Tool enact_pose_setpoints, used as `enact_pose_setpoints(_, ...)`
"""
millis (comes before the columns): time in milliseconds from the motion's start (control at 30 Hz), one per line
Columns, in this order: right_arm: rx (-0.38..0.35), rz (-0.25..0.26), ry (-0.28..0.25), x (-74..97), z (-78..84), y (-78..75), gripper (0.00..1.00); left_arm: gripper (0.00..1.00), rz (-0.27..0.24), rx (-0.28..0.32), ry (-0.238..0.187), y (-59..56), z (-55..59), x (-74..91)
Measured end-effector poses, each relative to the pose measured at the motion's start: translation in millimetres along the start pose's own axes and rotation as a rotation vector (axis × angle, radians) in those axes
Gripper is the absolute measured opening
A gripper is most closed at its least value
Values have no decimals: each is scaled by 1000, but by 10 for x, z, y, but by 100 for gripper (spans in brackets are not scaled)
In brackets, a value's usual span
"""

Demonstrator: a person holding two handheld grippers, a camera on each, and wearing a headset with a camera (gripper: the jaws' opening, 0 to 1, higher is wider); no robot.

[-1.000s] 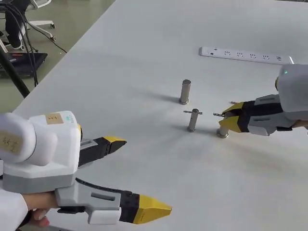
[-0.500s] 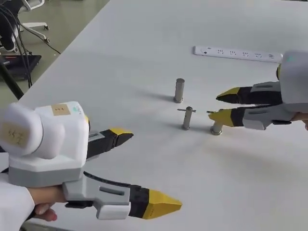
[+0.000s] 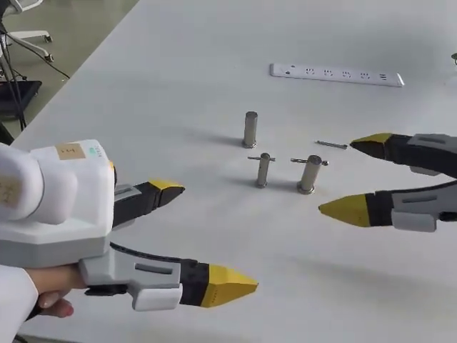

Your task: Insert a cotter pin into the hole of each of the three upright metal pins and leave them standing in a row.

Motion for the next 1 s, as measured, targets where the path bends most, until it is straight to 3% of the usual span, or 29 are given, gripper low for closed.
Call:
enact_pose_setpoints(100, -25, 39, -1, 77, 39, 66, 81, 99, -5, 8, -4, 26, -7, 6)
enact_pose_setpoints(200, -56, 82, -3, 137, 87, 122, 93, 99, -11, 8, -4, 55, -6, 13)
enact_pose_setpoints(400, -133, 101, 33, 206, 248, 196, 98, 99, -32, 13, 7, 121, 8, 44)
enact_pose_setpoints(567, -118, 125, 74, 222, 246, 261, 98, 99, -45, 19, 5, 182, 21, 72)
enact_pose_setpoints(767, -114, 138, 47, 237, 169, 269, 98, 99, -70, 26, -7, 257, 2, 60)
enact_pose_setpoints(833, -113, 142, 47, 242, 162, 261, 98, 99, -75, 34, -21, 297, -43, 44)
enact_pose_setpoints(867, -115, 142, 47, 243, 162, 257, 98, 99, -87, 84, -59, 329, -107, 20)
enact_pose_setpoints(1000, -110, 147, 49, 242, 164, 258, 98, 99, -114, 106, -114, 455, -263, -30)
Point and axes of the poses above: the centre of the closed fingertips' face, and the gripper's own axes: x roughly backward along the fingers, y roughly to its left, z roughly out of its underside, the point moved 7 cm from there along x, roughly backward along the fingers, and after that the axes turned 11 degrees about -z, right-handed, at the moved point
